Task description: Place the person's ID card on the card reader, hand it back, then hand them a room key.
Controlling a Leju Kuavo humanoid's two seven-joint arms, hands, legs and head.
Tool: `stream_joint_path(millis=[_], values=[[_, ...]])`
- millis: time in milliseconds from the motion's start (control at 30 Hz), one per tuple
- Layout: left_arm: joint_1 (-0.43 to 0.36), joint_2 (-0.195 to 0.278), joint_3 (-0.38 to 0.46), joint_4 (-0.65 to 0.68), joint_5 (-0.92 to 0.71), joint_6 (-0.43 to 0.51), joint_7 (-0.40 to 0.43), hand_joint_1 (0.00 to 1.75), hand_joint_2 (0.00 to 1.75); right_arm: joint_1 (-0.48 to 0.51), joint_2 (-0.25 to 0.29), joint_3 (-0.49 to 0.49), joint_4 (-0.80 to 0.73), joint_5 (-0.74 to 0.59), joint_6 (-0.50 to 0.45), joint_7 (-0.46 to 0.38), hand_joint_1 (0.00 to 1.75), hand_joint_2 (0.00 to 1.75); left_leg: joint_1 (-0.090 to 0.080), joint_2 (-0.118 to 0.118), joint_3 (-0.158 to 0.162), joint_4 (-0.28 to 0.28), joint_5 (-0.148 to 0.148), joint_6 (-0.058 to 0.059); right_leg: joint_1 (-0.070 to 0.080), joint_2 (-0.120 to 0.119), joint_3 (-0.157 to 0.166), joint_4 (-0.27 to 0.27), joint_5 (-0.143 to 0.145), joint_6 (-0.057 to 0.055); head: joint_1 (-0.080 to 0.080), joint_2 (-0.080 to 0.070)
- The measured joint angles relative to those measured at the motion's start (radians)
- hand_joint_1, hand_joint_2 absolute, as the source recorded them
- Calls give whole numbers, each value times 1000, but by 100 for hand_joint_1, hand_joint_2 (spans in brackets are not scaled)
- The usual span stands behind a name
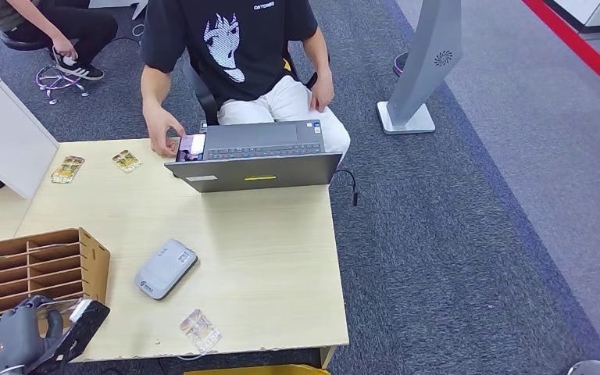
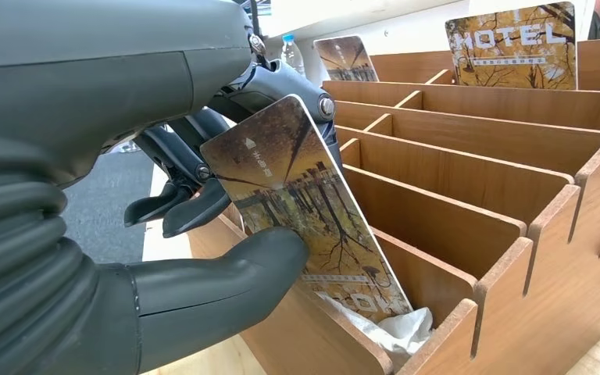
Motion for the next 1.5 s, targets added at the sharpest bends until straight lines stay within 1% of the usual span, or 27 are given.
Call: stream_joint_path(millis=[100,200,333,400,600,1000,1067,1167,1267,1367,1433,1467,1500], values=[[3,0,0,-1,-6,18,0,175,175,1,-1,2,0,0,-4,2,0,175,0,0,0,0,0,0,0,0,0,0,0,0,0,0],[10,0,4,-16,-23,62,-10,175,175,2,-3,4,-1,0,-10,7,0,175,0,0,0,0,0,0,0,0,0,0,0,0,0,0],[18,0,16,-81,-49,139,-44,175,175,5,-7,10,-2,8,-20,15,0,175,0,-1,0,0,0,0,0,0,0,0,0,0,0,0],[20,0,19,-121,-58,162,-52,175,175,7,-9,16,-5,13,-22,18,0,175,0,-1,0,0,0,0,0,0,0,0,0,0,0,0],[24,0,25,-186,-65,168,-53,175,175,12,-12,22,-12,15,-23,19,0,175,0,-1,0,0,0,0,0,0,0,0,0,0,0,0],[26,0,31,-207,-65,174,-56,175,175,13,-15,24,-12,16,-23,19,0,175,0,-1,0,0,0,0,0,0,0,0,0,0,0,0],[27,0,31,-217,-74,209,-73,175,175,13,-15,24,-12,18,-23,21,0,175,0,-1,0,0,0,0,0,0,0,0,0,0,0,0],[27,2,31,-272,-99,292,-107,175,175,15,-16,25,-16,27,-23,27,0,175,0,-1,0,0,0,0,0,0,0,0,0,0,0,0],[21,12,31,-357,-131,347,-131,175,175,18,-18,27,-22,35,-23,31,0,175,0,-1,0,0,0,0,0,0,0,0,0,0,0,0],[11,22,31,-432,-156,384,-145,175,175,20,-19,27,-25,35,-21,32,0,175,0,0,0,0,0,0,0,0,0,0,0,0,0,0],[-2,39,31,-464,-185,365,-123,175,175,19,-19,27,-26,36,-17,30,0,175,0,0,0,0,0,0,0,0,0,0,0,0,0,0],[-16,57,32,-469,-197,335,-98,175,175,18,-19,28,-25,37,-15,27,0,175,0,-1,0,0,0,0,1,-1,0,0,0,0,0,0],[-38,86,37,-462,-202,298,-74,175,175,15,-19,29,-23,38,-11,22,0,175,0,-1,0,0,1,-1,1,-1,0,0,0,0,0,0]])
